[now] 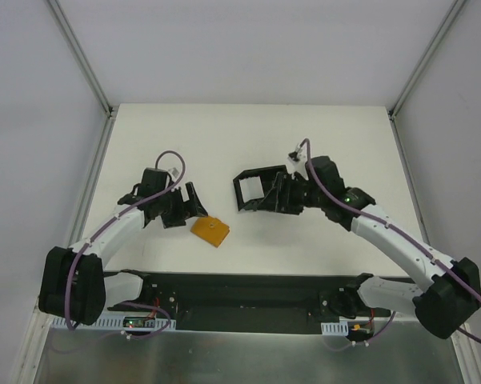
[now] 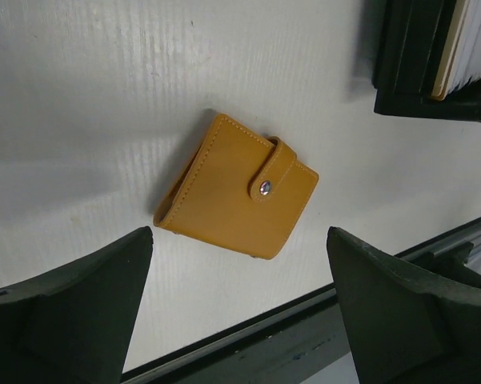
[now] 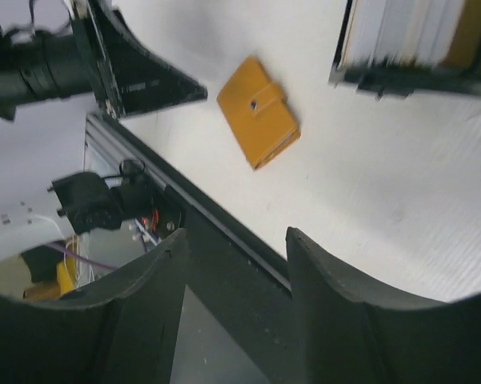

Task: Put the credit cards into the card holder
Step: Open the card holder at the center of the board.

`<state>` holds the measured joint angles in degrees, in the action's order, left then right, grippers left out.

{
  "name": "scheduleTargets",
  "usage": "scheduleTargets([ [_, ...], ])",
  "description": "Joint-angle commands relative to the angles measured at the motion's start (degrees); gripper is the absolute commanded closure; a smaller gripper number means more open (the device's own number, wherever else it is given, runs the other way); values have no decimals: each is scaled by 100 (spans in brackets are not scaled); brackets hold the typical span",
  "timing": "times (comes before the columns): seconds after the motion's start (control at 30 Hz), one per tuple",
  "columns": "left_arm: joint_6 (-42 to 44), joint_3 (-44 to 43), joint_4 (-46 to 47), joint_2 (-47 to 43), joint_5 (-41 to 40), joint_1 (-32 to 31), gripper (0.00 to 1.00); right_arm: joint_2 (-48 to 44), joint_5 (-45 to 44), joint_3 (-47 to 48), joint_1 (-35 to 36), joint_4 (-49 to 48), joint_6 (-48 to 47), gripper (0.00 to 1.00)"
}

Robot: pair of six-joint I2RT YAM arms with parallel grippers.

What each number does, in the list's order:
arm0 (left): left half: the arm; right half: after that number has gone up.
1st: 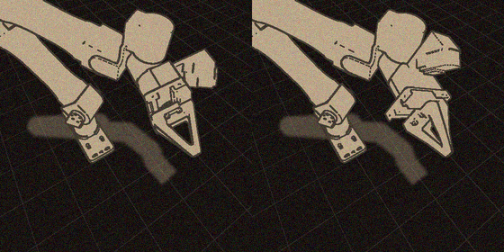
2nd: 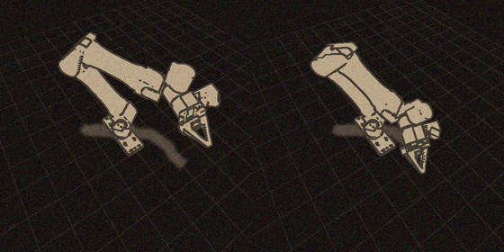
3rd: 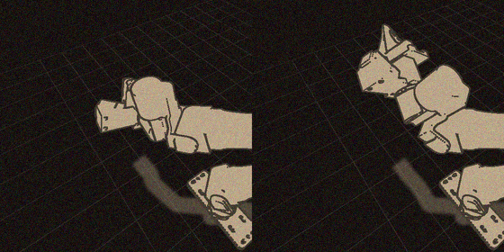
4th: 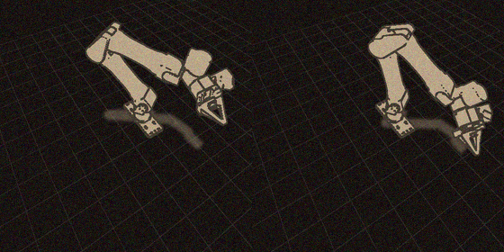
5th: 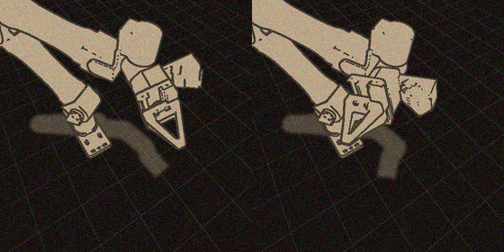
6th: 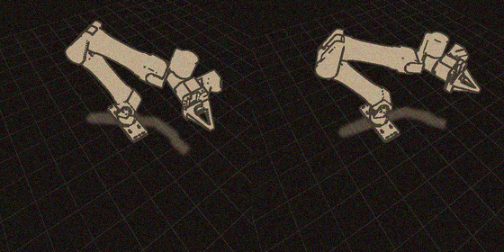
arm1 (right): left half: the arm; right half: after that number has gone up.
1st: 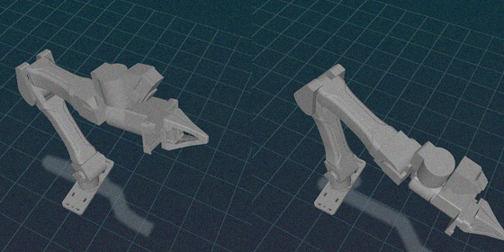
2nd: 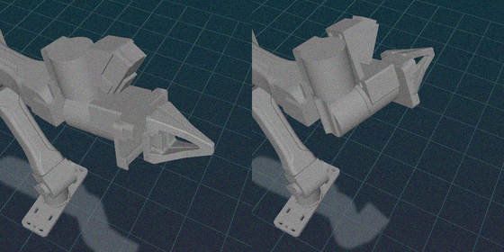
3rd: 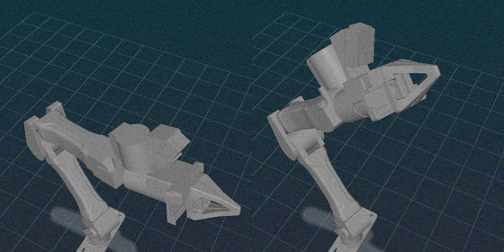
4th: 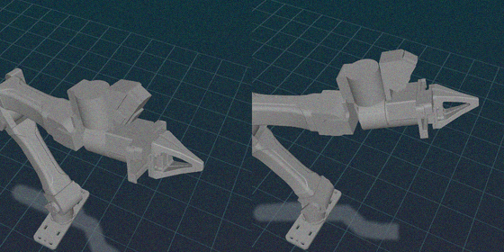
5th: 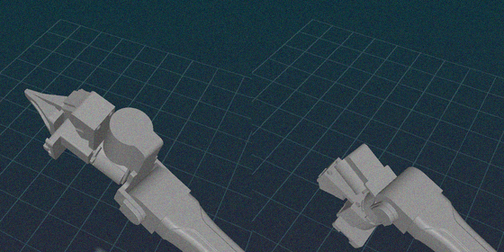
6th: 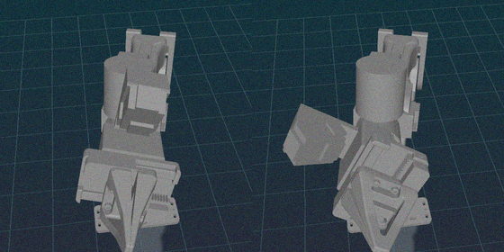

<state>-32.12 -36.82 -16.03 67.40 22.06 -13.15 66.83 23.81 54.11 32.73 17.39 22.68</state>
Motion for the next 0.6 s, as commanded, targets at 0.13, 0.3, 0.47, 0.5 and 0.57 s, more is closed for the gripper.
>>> scheduleTargets([
  [0.13,724,158,109,932,-168,-223,15,479,-790,-1104,1174,-1202,781,47],
  [0.3,619,236,294,959,-194,-601,18,1358,-834,-938,1595,-1546,1002,49],
  [0.47,409,552,399,802,-228,-856,23,1894,-773,-516,1666,-1475,538,49],
  [0.5,304,640,399,654,-299,-874,21,1974,-747,-376,1666,-1440,388,49],
  [0.57,67,912,399,233,-465,-883,18,2141,-755,-34,1675,-1213,55,49],
])
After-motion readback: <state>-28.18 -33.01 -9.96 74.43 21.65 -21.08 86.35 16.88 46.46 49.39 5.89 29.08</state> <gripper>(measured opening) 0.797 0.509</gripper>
